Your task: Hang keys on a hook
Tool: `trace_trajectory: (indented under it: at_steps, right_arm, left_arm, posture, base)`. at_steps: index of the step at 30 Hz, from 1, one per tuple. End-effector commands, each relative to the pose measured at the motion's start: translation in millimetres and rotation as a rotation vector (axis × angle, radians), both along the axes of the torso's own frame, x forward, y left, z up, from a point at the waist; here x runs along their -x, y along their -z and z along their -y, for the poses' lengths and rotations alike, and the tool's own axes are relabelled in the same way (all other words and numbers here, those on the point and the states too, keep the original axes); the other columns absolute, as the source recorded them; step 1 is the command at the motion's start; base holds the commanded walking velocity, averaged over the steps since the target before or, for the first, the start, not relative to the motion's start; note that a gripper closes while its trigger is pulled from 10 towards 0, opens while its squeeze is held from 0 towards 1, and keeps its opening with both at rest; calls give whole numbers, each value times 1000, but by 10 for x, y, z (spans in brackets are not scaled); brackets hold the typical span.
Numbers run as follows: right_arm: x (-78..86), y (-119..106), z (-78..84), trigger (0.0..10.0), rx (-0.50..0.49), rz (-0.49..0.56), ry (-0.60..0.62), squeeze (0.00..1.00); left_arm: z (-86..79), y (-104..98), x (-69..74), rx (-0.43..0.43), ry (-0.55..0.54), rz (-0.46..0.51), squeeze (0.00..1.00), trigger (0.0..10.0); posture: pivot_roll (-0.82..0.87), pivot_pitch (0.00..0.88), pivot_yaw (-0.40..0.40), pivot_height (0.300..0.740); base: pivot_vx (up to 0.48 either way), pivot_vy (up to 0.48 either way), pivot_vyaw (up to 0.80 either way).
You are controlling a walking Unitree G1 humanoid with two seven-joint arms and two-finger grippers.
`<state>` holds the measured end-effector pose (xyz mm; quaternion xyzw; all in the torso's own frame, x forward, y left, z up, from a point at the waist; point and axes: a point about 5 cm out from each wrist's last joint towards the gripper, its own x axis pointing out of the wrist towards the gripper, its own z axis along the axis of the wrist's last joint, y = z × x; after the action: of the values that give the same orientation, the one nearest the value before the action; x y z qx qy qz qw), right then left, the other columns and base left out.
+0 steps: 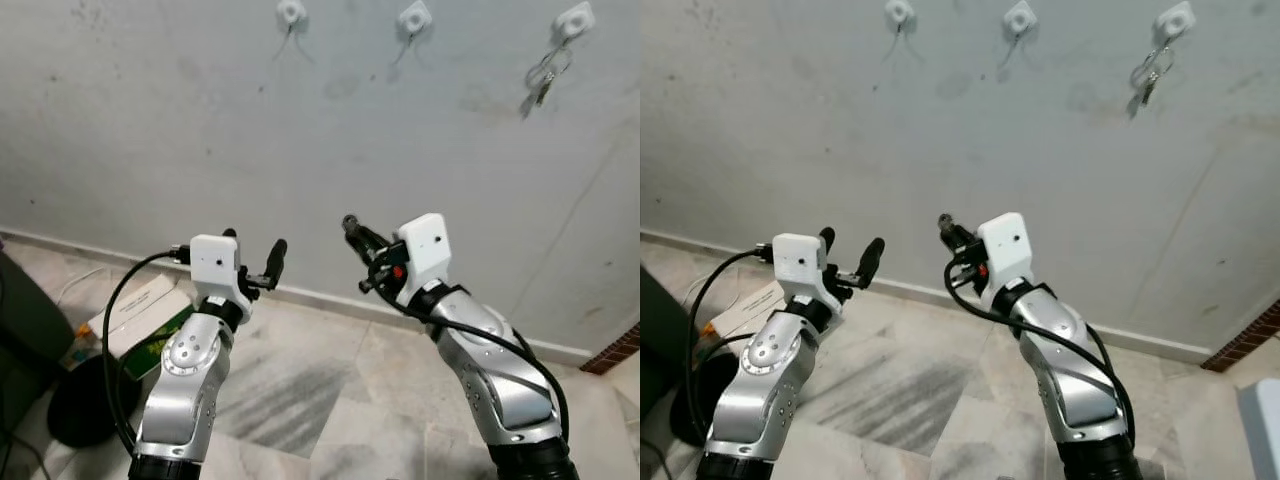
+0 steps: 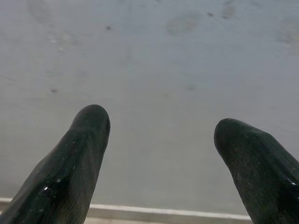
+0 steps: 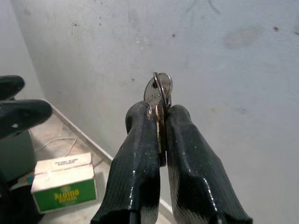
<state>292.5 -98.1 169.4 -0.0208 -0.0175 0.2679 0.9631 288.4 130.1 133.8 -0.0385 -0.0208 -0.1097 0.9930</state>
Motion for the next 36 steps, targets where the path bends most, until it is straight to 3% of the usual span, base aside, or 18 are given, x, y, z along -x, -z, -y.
trace_trajectory:
  at_steps: [1,10,21,29,36]
  right_arm:
    - [-7,-23,-43,10000,3,21,2,0]
    - [-6,21,19,10000,42,42,51,0]
    - [-63,15,122,10000,72,78,162,0]
    - [-63,33,98,10000,70,77,159,0]
    - [-74,32,89,10000,72,80,156,0]
  left_arm:
    - [-88,-3,5,-15,-18,-3,0,10000]
    - [-75,6,9,-14,-9,-9,0,10000]
    - [-36,13,3,11,-4,-21,0,10000]
    - [-25,13,7,14,12,-19,0,10000]
    - [-26,12,12,24,12,-22,0,10000]
  posture:
    - [-48,87,43,740]
    - [-48,89,42,740]
    - [-49,86,42,740]
    - [-49,88,40,740]
    - [-47,85,39,740]
  base:
    - [307,281,0]
    - [310,285,0]
    - [84,0,0]
    - [0,0,0]
    - [0,-343,0]
